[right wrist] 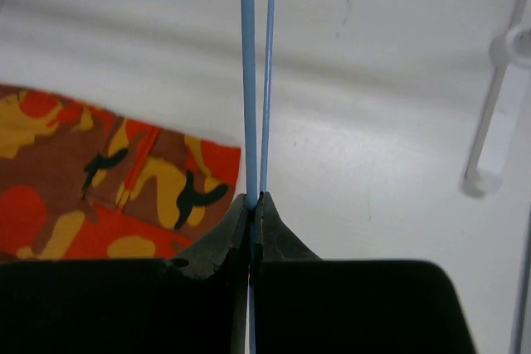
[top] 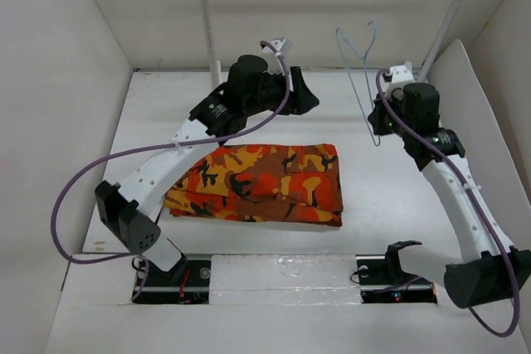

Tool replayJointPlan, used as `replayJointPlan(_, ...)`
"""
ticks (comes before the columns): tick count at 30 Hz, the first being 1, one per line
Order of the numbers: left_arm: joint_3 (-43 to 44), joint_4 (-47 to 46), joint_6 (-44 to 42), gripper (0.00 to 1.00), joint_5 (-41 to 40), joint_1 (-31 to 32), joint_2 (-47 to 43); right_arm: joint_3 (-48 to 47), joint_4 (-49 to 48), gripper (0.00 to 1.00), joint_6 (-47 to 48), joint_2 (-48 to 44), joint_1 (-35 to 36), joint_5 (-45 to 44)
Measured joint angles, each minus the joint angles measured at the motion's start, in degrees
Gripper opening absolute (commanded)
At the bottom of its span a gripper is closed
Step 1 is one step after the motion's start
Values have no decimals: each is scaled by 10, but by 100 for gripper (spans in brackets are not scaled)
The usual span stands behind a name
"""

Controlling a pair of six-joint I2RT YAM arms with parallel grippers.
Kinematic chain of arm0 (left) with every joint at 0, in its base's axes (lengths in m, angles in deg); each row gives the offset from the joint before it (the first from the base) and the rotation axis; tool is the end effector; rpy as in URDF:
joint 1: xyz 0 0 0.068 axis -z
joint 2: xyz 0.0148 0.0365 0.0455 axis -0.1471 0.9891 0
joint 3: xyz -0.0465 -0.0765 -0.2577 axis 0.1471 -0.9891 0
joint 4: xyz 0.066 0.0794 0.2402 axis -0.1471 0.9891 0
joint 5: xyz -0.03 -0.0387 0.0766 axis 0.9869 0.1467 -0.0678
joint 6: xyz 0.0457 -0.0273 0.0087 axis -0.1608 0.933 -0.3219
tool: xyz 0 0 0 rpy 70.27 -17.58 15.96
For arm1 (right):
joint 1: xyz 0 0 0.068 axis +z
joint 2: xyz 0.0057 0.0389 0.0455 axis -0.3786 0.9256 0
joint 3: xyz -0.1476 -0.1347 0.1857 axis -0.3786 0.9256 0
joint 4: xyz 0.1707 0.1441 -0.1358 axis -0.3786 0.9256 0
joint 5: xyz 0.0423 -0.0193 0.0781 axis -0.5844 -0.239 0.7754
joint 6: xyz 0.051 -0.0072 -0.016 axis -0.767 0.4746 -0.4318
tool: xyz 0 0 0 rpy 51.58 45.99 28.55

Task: Place the trousers on the hanger
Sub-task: Pick up the hanger from the clothesline.

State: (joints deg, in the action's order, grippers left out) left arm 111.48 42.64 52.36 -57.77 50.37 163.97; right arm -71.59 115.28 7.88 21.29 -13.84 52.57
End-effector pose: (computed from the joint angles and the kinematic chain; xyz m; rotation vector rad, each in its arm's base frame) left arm 0.2539 -0.2390 0.4451 0.3821 1.8194 -1.1000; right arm 0.2482 0.0402 0.3837 -0.2372 2.0097 0.1774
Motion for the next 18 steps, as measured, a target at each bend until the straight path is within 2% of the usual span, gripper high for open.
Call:
replayJointPlan(6, 108, -5, 0, 52, -5, 28, 122, 73, 47, 0, -33, -55, 92, -70)
replayJointPlan(11, 158, -3, 0, 52, -15, 36, 206, 113, 61, 0, -73, -87, 160, -100)
replayJointPlan(17, 208, 4, 0, 51, -35, 42, 269, 139, 64, 0, -104, -93, 193, -112)
replayJointPlan(18, 214, 4, 0, 47, -37, 43, 273, 139, 66, 0, -107, -92, 196, -113)
